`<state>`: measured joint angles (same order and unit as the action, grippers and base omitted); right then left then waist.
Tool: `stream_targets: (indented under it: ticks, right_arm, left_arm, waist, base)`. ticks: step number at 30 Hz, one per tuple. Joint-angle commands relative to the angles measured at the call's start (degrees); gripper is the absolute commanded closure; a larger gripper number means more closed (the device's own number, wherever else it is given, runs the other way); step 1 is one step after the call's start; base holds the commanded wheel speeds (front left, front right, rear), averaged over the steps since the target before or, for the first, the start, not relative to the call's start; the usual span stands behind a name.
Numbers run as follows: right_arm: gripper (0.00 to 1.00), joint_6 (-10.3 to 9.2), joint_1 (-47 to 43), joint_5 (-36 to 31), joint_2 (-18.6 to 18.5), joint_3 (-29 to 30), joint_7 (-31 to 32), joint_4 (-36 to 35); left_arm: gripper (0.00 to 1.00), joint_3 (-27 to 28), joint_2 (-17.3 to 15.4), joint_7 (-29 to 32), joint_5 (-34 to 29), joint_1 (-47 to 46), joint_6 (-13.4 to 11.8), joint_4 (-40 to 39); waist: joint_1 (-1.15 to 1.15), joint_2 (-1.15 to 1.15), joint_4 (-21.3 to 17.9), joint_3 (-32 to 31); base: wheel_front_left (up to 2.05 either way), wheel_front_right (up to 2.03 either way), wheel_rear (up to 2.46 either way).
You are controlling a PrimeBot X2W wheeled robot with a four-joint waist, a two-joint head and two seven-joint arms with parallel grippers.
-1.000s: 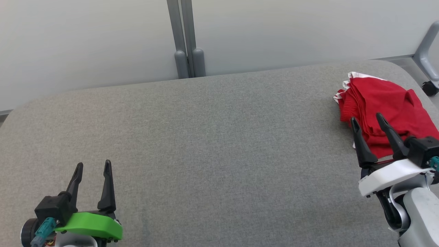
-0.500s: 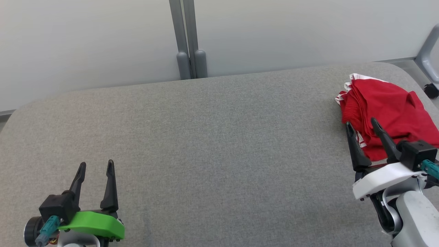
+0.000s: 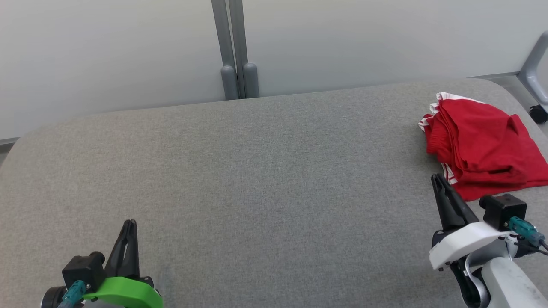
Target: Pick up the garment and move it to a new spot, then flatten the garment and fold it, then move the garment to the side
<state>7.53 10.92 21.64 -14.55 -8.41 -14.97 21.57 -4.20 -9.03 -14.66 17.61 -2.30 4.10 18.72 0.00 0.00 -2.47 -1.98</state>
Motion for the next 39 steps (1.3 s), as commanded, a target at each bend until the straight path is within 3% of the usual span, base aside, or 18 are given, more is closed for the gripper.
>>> stream_targets:
  ticks: [1,18,39]
  right_arm:
    - [1.0,0.0,0.3,1.3,0.0,0.4,0.4,-0.3]
    - [1.0,-0.01,-0.8,16.8,2.6,3.7,5.2,-2.1]
    - [1.0,-0.02,-1.8,31.9,5.1,6.9,9.7,-3.7]
  left_arm:
    - [1.0,0.4,0.0,0.5,1.3,-0.5,0.1,-0.2]
    - [1.0,2.7,1.3,5.1,17.8,-1.3,0.8,-1.4]
    - [1.0,5.0,2.7,9.6,33.8,-2.3,1.6,-2.4]
  waist:
    - [0.0,0.0,0.0,0.0]
    - [0.0,0.0,0.4,0.3]
    - [0.0,0.0,0.8,0.7]
  base:
    - [0.0,0.0,0.0]
    - [0.0,0.0,0.0]
    - [0.0,0.0,0.0]
